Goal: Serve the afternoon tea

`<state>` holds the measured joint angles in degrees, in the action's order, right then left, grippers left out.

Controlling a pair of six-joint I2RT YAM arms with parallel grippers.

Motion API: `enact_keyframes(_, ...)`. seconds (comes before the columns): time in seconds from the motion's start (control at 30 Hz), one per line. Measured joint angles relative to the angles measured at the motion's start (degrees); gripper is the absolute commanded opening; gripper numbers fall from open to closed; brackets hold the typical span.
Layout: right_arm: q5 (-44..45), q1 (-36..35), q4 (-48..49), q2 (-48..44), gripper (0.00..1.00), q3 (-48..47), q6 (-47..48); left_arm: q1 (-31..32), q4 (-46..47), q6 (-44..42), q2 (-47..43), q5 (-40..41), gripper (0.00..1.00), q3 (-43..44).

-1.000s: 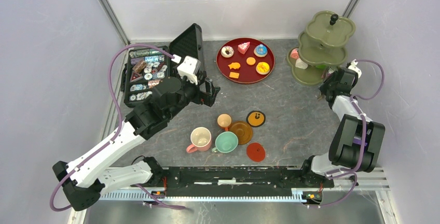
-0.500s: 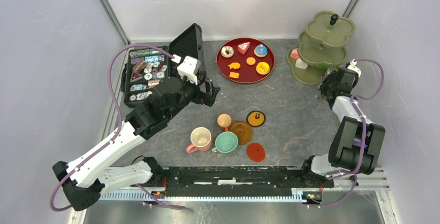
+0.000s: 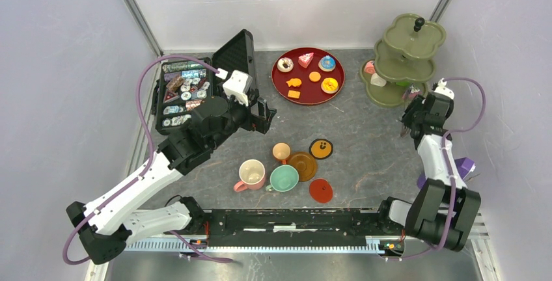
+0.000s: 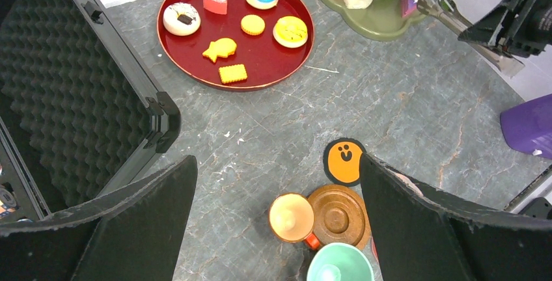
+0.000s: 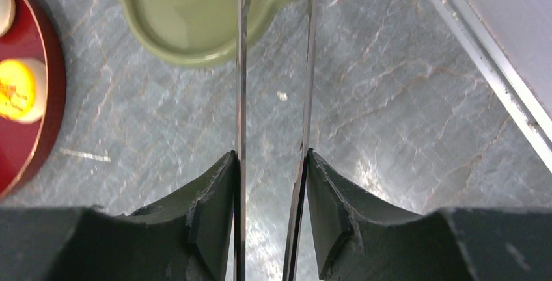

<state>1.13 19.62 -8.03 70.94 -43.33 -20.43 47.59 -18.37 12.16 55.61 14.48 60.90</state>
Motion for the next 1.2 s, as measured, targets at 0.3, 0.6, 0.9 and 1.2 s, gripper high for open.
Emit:
enact_keyframes(0.3,-6.7,-5.7,-6.0,-8.6,0.47,6.1,6.1,0.0,0.0,0.0,0.7,0.1,1.0,0.0)
enact_keyframes(0.6,-9.9,-24.9,-3.3,-8.4,0.48,1.7,6.5,0.0,0.0,0.0,1.7,1.5,1.0,0.0)
enact_keyframes(0.9,-11.2,-34.8,6.6,9.0,0.49,-9.4,0.1,0.0,0.0,0.0,4.6,2.9,1.0,0.0)
enact_keyframes(1.2,-8.8,-36.1,10.6,23.5,0.54,-21.4,-6.9,0.0,0.0,0.0,8.1,3.7,1.0,0.0)
